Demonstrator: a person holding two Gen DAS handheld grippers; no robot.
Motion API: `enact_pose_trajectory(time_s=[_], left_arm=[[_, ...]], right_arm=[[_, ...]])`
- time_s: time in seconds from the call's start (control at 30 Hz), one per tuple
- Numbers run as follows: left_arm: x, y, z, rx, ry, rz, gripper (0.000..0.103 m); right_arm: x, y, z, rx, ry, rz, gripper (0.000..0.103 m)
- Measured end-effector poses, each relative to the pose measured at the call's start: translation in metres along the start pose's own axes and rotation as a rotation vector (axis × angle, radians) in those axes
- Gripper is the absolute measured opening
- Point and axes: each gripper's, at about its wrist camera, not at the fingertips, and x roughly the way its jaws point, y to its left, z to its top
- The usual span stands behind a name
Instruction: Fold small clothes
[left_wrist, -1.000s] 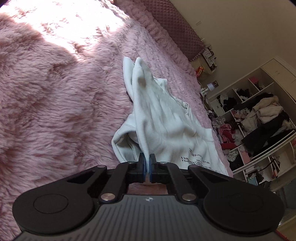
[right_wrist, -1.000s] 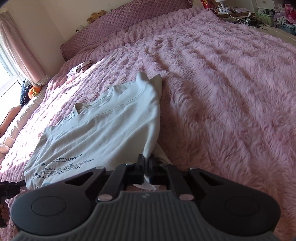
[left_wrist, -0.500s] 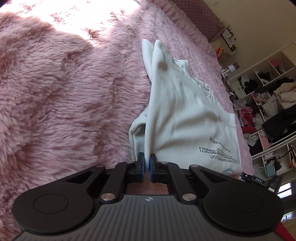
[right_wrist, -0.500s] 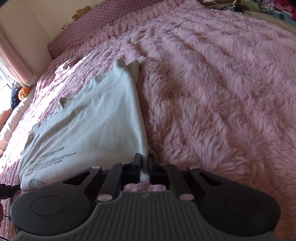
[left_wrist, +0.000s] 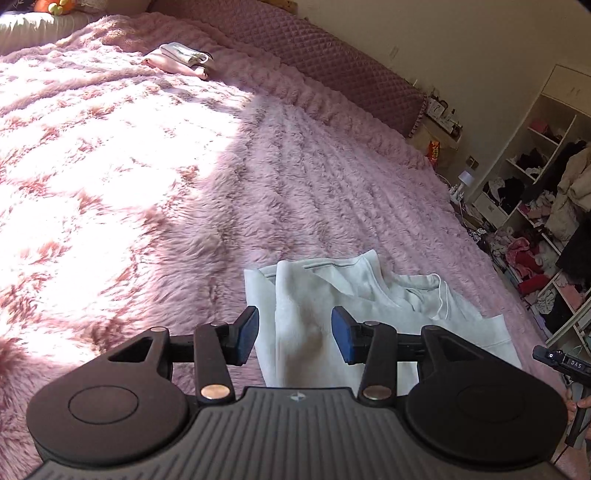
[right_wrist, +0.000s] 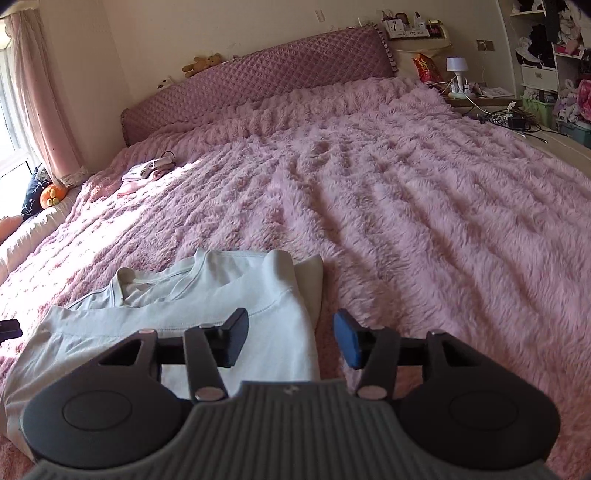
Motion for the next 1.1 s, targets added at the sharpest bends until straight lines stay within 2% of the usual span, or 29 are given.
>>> enact_pose_trajectory(time_s=[0.07,0.17,0.27,0.3,0.33,0.37,0.4,0.57,0.6,0.7,0.83,0.9,0.93,0.97,1.03,1.1], left_arm=[[0.019,0.000,0.001,-0.025,0.023,-0.003,0.052],[0.035,-0.002,-0.002,-0.031,0.044,-0.019,0.057],[0.040,-0.004,-0.006,0.002,0.037,-0.025,0.057],[0.041,-0.005,-0.006,0.009,0.034,-0.034,0.053],[0.040,-0.006,-0.007,0.021,0.030,-0.023,0.036],[0.040,-0.007,-0.007,0.036,0.026,-0.004,0.012],[0.038,-0.007,-0.007,0.047,0.022,0.004,0.011],[0.023,-0.021,-0.004,0.101,-0.108,0.041,0.010],[0.027,-0.019,-0.004,0.087,-0.097,0.051,0.010],[0.054,-0.011,-0.004,0.059,0.003,0.088,0.011],[0.063,-0.009,-0.002,0.080,0.038,0.103,0.019],[0.055,-0.009,0.002,0.079,0.039,0.094,0.021],[0.046,-0.011,0.003,0.082,0.025,0.104,0.028],[0.038,-0.014,0.003,0.090,0.015,0.115,0.030],[0.016,-0.021,0.000,0.102,-0.004,0.102,0.032],[-0.010,-0.029,-0.011,0.111,-0.004,0.045,0.041]], right_arm=[[0.021,0.004,0.010,-0.006,-0.006,-0.014,0.056],[0.051,0.007,0.020,-0.015,0.009,-0.029,0.056],[0.073,0.012,0.022,-0.032,0.024,-0.025,0.056],[0.080,0.014,0.021,-0.036,0.032,-0.022,0.053],[0.084,0.015,0.020,-0.032,0.056,-0.009,0.045],[0.090,0.015,0.019,-0.029,0.083,0.009,0.006],[0.092,0.017,0.018,-0.036,0.092,-0.005,0.003],[0.082,0.015,0.019,0.008,0.008,0.000,0.003],[0.082,0.014,0.019,0.010,0.003,-0.006,0.003],[0.093,0.012,0.015,0.021,0.040,-0.041,0.003],[0.105,0.010,0.008,0.020,0.069,-0.093,0.005],[0.100,0.010,0.009,0.022,0.055,-0.105,0.022],[0.093,0.012,0.010,0.016,0.037,-0.111,0.027],[0.084,0.014,0.011,0.012,0.015,-0.113,0.031],[0.058,0.016,0.010,0.016,-0.020,-0.049,0.031],[0.029,0.021,0.005,0.017,-0.031,0.017,0.031]])
